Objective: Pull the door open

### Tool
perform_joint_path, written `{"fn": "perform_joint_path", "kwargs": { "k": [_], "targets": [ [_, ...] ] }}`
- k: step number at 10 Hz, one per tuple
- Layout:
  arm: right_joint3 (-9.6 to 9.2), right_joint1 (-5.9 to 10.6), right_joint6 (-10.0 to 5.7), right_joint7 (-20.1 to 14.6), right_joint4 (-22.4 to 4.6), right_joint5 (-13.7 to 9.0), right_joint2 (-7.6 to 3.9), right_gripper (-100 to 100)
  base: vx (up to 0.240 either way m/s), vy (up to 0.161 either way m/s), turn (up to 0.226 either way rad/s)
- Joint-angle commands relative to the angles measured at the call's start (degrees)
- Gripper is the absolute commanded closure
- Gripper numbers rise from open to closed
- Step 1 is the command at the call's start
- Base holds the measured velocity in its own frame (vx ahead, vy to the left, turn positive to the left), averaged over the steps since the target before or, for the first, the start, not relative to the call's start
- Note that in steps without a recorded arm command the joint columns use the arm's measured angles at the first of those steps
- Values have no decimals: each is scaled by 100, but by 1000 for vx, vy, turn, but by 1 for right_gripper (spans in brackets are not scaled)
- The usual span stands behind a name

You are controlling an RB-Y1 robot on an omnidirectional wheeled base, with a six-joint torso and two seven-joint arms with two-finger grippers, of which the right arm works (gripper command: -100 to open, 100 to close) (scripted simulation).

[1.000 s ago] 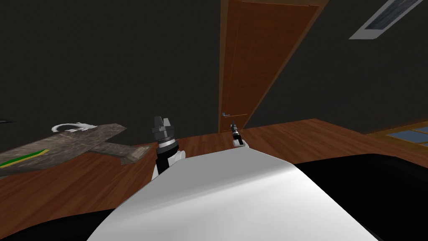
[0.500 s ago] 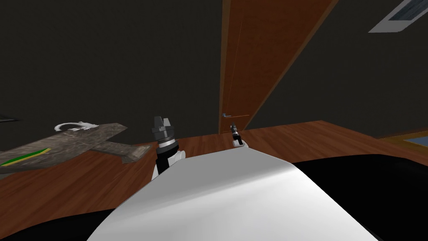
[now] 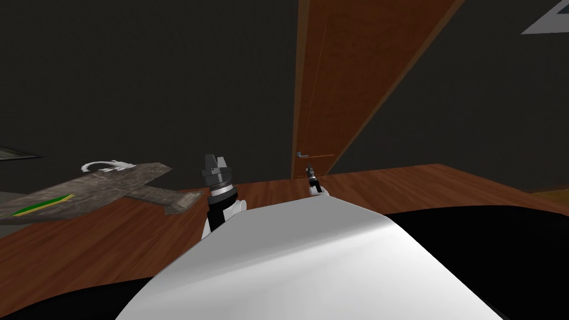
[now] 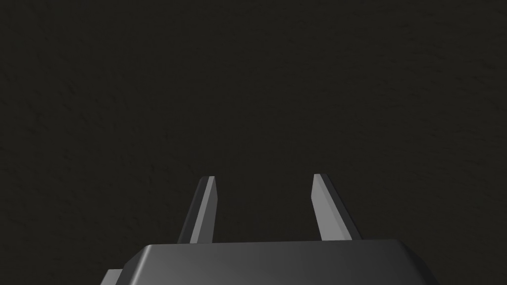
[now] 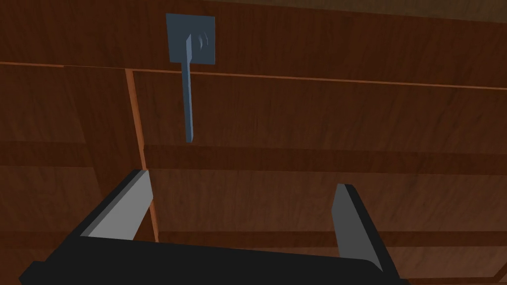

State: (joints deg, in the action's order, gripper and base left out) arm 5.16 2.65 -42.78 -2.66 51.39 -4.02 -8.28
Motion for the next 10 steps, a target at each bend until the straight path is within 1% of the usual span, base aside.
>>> {"fn": "perform_joint_path", "kwargs": {
  "k": [1, 4, 5, 8, 10],
  "targets": [
    [4, 70, -52, -37, -223, -24, -28, -100, 91, -44, 72],
    [20, 263, -185, -81, -708, -67, -59, -100, 86, -50, 52],
    [20, 263, -185, -81, -719, -67, -59, -100, 59, -29, 20],
    [34, 439, -305, -121, -1170, -106, -87, -100, 59, -24, 44],
    [42, 535, -370, -143, -1415, -127, -101, -100, 79, -52, 45]
  ]
}}
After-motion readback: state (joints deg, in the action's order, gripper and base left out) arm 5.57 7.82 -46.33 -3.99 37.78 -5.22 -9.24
